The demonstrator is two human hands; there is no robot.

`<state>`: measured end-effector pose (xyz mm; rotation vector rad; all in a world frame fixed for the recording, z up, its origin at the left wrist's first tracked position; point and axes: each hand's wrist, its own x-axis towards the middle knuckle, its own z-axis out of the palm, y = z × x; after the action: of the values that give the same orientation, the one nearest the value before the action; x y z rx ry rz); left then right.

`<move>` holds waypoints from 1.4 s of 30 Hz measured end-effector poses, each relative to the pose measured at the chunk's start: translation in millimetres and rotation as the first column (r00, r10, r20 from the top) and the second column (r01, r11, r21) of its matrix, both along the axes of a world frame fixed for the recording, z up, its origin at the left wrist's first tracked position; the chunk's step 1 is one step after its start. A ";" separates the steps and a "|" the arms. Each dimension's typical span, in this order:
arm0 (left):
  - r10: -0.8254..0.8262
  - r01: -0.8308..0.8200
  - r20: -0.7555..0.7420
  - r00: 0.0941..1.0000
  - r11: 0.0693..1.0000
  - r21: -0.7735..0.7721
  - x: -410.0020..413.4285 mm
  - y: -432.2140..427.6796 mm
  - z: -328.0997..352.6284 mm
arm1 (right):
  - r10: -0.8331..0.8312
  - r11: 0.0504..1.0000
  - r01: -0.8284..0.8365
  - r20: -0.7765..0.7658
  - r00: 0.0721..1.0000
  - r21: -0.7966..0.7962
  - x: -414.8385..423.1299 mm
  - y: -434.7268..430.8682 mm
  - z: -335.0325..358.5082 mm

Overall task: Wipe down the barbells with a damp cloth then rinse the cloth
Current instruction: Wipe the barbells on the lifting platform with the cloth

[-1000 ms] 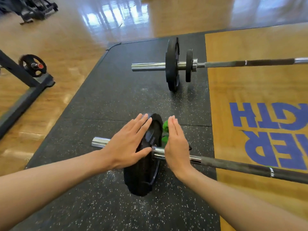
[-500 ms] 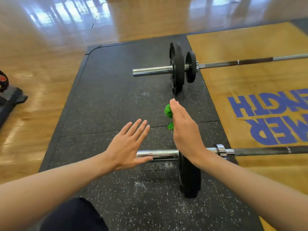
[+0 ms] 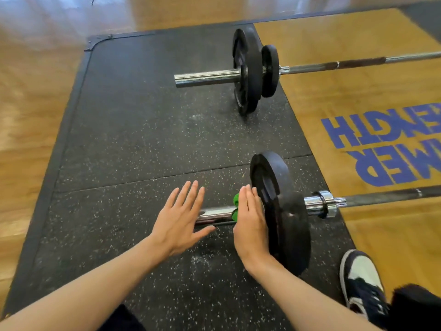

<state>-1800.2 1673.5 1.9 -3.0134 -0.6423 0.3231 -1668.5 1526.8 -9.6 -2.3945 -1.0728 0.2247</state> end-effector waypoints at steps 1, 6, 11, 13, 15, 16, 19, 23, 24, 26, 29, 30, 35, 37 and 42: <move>0.018 -0.018 0.001 1.000 1.000 -0.008 -2.0 -0.6 -5.5 | -0.009 1.000 0.010 0.041 0.999 -0.009 1.5 -1.2 -6.5; -0.043 0.043 0.010 0.999 0.999 0.014 -14.0 1.3 -21.3 | -0.016 1.000 0.017 0.076 0.997 -0.008 -2.7 20.8 -24.0; -0.072 0.072 0.020 0.997 0.997 -0.013 -15.0 3.6 -23.6 | 0.201 0.978 -0.206 0.161 0.966 0.015 -25.8 31.4 -21.7; -0.065 0.065 0.008 0.998 0.997 -0.045 -17.5 3.9 -24.9 | 0.233 0.972 -0.233 0.233 0.944 -0.028 -15.7 13.6 -23.3; -0.056 0.056 -0.002 0.998 0.996 -0.067 -19.8 2.8 -25.5 | 0.141 0.990 -0.129 0.268 0.953 -0.061 0.5 -2.3 -23.8; -0.050 0.050 0.001 0.999 0.996 -0.076 -20.6 1.5 -25.5 | 0.076 0.995 -0.055 0.271 0.960 -0.085 4.9 -4.9 -23.1; -0.022 0.023 0.020 1.000 0.996 -0.082 -18.2 -2.0 -24.0 | -0.057 0.988 0.090 0.247 0.967 -0.125 3.8 15.1 -18.9; -0.021 0.023 0.024 0.999 0.997 -0.077 -18.8 0.2 -27.5 | 0.036 0.965 0.018 0.203 0.979 -0.260 -1.9 53.0 -7.6; -0.024 0.025 0.020 1.000 0.996 -0.084 -18.8 1.1 -28.5 | 0.088 0.967 -0.028 0.228 0.970 -0.255 -5.5 54.0 -10.0; -0.025 0.027 0.023 0.999 0.995 -0.095 -18.5 2.1 -29.6 | 0.181 0.972 -0.130 0.267 0.947 -0.196 -13.0 39.9 -20.0; -0.029 0.030 0.012 1.000 0.993 -0.116 -16.9 1.9 -28.6 | 0.229 0.972 -0.206 0.290 0.929 -0.108 -14.3 -1.7 -29.9; -0.011 0.011 0.005 1.000 0.992 -0.128 -16.3 0.8 -27.2 | 0.195 0.980 -0.171 0.307 0.931 -0.103 -11.4 -12.1 -30.4; 0.069 -0.071 -0.018 0.997 0.983 -0.167 -11.8 -3.5 -22.9 | -0.080 0.991 0.104 0.248 0.966 -0.088 -1.0 11.4 -22.7; 0.079 -0.079 -0.008 0.997 0.981 -0.179 -11.6 -2.9 -22.6 | -0.085 0.981 0.114 0.178 0.980 -0.158 1.1 36.3 -12.4; 0.074 -0.080 -0.033 0.997 0.972 -0.223 -11.5 0.7 -22.3 | 0.227 0.973 -0.217 0.141 0.964 -0.083 -32.4 28.9 -18.1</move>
<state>-1811.7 1674.1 -20.5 -3.1957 -0.7719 0.4660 -1700.9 1555.7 -27.7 -2.3779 -1.4271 0.1610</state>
